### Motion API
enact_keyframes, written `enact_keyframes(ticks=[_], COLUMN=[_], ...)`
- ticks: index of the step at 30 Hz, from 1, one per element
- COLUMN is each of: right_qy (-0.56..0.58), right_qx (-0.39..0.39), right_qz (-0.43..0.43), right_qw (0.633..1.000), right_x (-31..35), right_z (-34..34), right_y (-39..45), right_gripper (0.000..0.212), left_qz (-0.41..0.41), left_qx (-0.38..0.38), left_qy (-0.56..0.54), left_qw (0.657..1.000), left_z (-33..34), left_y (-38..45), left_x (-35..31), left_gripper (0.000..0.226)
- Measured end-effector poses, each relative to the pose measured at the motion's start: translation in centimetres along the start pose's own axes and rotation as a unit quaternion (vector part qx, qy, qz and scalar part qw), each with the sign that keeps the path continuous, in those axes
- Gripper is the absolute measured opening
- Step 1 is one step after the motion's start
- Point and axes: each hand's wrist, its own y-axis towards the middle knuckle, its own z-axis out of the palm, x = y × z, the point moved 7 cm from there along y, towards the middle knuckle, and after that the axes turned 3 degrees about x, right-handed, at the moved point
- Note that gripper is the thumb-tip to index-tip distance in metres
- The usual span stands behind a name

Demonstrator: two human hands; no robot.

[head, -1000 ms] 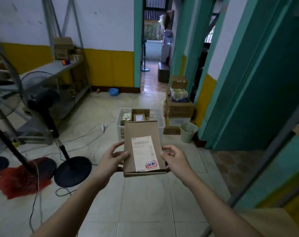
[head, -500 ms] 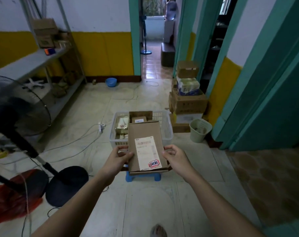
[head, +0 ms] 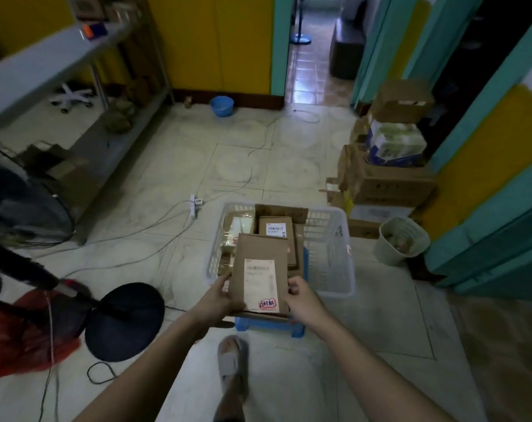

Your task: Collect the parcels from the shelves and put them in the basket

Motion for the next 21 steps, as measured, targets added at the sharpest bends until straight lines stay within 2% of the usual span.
enact_keyframes(ticks=[2, 6, 13, 15, 18, 21], right_qy=[0.015, 0.025, -0.014, -0.025, -0.039, -0.02], right_qx=[-0.027, -0.071, -0.114, -0.117, -0.115, -0.109], right_qz=[0.028, 0.073, 0.128, 0.13, 0.141, 0.141], right_qw=[0.999, 0.994, 0.985, 0.984, 0.983, 0.984], right_x=[-0.2, -2.5, -1.9, -2.7, -4.0, -5.2], right_z=[-0.4, -1.9, -5.6, -6.2, -6.2, -5.5], right_y=[4.1, 11.7, 17.9, 20.3, 23.9, 26.4], right_gripper=[0.007, 0.01, 0.011, 0.011, 0.01, 0.01], left_qz=[-0.001, -0.022, -0.071, -0.084, -0.087, -0.09], left_qx=[0.001, 0.005, 0.028, 0.025, 0.007, -0.021], left_qy=[0.002, 0.032, 0.083, 0.097, 0.099, 0.078], left_qw=[1.0, 0.999, 0.994, 0.991, 0.991, 0.993], left_z=[-0.9, -1.5, 0.1, 0.5, 0.8, 0.7], left_y=[4.3, 11.6, 19.9, 22.2, 27.2, 28.9], left_x=[-0.9, -2.4, -3.4, -3.1, 0.5, 1.2], left_gripper=[0.087, 0.09, 0.045, 0.056, 0.099, 0.097])
